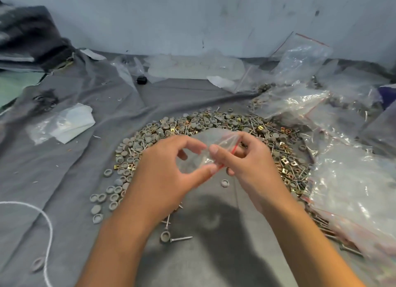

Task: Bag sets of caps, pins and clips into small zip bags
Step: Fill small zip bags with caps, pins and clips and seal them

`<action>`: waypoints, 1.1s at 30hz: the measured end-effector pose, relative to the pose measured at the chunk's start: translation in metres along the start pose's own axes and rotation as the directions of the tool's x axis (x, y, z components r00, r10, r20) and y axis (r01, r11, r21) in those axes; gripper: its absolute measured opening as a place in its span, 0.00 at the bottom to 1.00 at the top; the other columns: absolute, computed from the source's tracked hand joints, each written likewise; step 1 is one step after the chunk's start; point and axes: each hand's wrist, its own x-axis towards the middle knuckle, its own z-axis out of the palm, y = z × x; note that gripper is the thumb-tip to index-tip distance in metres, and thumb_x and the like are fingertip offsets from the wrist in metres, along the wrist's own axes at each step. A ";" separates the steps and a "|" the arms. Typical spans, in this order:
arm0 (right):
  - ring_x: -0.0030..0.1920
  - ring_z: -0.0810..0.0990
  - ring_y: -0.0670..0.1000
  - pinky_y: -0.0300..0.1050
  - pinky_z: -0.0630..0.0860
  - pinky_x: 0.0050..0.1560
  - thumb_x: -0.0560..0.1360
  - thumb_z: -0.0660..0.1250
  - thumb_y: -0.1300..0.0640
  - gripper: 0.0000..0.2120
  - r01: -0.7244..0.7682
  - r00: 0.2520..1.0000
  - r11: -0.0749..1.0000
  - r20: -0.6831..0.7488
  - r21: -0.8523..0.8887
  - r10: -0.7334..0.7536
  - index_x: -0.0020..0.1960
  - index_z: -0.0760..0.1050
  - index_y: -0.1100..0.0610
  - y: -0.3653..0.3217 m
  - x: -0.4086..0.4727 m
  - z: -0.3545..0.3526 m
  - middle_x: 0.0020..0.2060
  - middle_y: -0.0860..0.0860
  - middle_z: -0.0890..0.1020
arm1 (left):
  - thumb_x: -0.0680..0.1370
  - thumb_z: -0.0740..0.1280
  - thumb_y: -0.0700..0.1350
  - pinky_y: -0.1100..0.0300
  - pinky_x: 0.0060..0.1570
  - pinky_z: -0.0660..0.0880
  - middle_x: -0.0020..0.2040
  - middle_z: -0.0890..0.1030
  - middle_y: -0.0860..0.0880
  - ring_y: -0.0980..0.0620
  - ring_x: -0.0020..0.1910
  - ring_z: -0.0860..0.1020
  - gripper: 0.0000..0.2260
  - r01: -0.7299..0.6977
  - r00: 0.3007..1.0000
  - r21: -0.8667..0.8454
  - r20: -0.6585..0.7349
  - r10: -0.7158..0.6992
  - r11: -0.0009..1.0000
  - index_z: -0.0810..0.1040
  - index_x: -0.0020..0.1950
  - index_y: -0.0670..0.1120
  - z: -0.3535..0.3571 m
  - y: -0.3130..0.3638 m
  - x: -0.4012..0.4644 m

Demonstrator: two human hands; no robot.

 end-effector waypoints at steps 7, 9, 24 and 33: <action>0.40 0.87 0.47 0.33 0.77 0.37 0.70 0.80 0.50 0.19 0.030 0.999 0.999 0.020 -0.022 -0.029 0.57 0.78 0.52 0.001 0.004 0.018 0.44 0.48 0.86 | 0.73 0.75 0.48 0.70 0.36 0.76 0.41 0.84 0.64 0.64 0.37 0.83 0.12 0.042 0.998 -0.044 -0.042 -0.044 0.998 0.78 0.54 0.59 -0.010 -0.020 0.002; 0.42 0.86 0.46 0.35 0.78 0.39 0.67 0.79 0.44 0.24 0.010 0.995 0.998 0.096 -0.069 -0.004 0.59 0.77 0.48 0.004 0.006 0.020 0.46 0.46 0.86 | 0.75 0.73 0.46 0.68 0.35 0.77 0.40 0.84 0.61 0.64 0.36 0.82 0.08 0.073 0.979 -0.014 -0.192 -0.075 0.997 0.77 0.49 0.57 -0.014 -0.023 0.002; 0.56 0.70 0.50 0.45 0.71 0.50 0.83 0.64 0.51 0.07 0.410 0.910 0.263 0.413 -0.873 -0.047 0.60 0.77 0.46 0.049 0.005 0.026 0.52 0.44 0.73 | 0.78 0.66 0.39 0.48 0.36 0.81 0.44 0.82 0.54 0.53 0.38 0.82 0.11 0.206 0.906 0.145 -0.403 -0.132 0.968 0.76 0.53 0.56 -0.022 -0.023 0.002; 0.40 0.78 0.43 0.37 0.74 0.38 0.82 0.64 0.57 0.06 0.120 0.947 0.988 0.312 -0.101 -0.084 0.50 0.80 0.55 0.012 0.005 0.010 0.40 0.44 0.83 | 0.75 0.67 0.37 0.57 0.42 0.73 0.40 0.83 0.56 0.54 0.37 0.80 0.11 0.104 0.962 0.195 -0.268 -0.049 0.975 0.78 0.49 0.54 0.002 -0.017 0.002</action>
